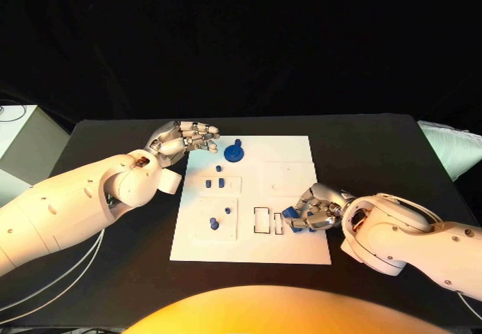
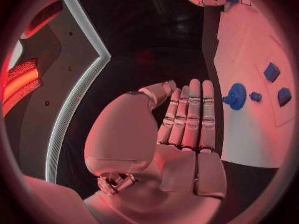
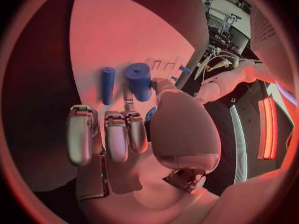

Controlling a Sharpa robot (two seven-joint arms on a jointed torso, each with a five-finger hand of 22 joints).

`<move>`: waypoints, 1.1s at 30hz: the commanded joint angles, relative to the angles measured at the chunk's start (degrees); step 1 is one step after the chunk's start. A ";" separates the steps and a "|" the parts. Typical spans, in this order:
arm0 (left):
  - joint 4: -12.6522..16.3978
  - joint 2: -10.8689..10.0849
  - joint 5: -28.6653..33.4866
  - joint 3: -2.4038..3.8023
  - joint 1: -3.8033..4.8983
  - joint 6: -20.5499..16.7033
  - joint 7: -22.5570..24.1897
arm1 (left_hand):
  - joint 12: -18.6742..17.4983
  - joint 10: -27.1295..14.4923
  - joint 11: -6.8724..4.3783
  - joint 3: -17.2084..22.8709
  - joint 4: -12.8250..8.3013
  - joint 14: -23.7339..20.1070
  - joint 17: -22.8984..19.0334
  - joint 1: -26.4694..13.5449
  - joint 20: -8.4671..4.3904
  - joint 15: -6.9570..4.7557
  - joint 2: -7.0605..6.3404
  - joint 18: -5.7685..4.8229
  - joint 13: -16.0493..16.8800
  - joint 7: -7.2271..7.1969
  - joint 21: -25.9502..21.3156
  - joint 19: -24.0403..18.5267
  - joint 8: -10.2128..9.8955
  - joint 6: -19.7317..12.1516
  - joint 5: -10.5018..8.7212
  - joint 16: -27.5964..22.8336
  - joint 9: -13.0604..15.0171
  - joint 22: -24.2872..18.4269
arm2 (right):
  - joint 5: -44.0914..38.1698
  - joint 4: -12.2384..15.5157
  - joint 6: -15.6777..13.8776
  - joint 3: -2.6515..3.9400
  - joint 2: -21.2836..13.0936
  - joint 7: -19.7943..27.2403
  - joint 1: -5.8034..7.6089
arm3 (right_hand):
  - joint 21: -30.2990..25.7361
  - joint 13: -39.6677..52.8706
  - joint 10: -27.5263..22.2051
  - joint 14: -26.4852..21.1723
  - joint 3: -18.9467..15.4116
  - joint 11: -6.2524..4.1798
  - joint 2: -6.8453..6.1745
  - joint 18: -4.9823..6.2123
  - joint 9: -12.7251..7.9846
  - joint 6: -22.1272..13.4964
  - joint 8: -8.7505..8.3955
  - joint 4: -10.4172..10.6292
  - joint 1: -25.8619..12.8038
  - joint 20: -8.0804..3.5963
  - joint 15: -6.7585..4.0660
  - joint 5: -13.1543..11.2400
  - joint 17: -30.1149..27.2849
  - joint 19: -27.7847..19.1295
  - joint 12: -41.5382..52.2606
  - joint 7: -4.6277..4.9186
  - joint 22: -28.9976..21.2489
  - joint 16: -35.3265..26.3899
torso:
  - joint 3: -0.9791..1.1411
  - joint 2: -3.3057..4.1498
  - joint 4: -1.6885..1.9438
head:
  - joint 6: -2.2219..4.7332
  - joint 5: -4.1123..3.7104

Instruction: Assemble the parts on the task board

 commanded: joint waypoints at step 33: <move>0.00 0.67 -1.22 0.03 -0.02 1.17 -0.21 | 0.28 -0.39 -0.10 0.22 -0.15 -0.57 0.06 0.08 0.00 -0.03 0.10 0.72 0.02 0.00 -0.37 0.53 0.48 0.08 0.06 0.31 0.17 -0.16 | 5.18 -1.38 -2.30 -0.08 6.83 -0.03 0.53 | 1.03 12.98 4.17 5.86 10.24 -0.30 -4.01 -1.15 0.95 0.81 0.96 -1.29 -5.27 -0.24 -0.11 -5.68 14.63 4.75 -0.80 -0.18 13.10 0.01 | -0.78 -0.30 -0.09 | 0.00 -0.56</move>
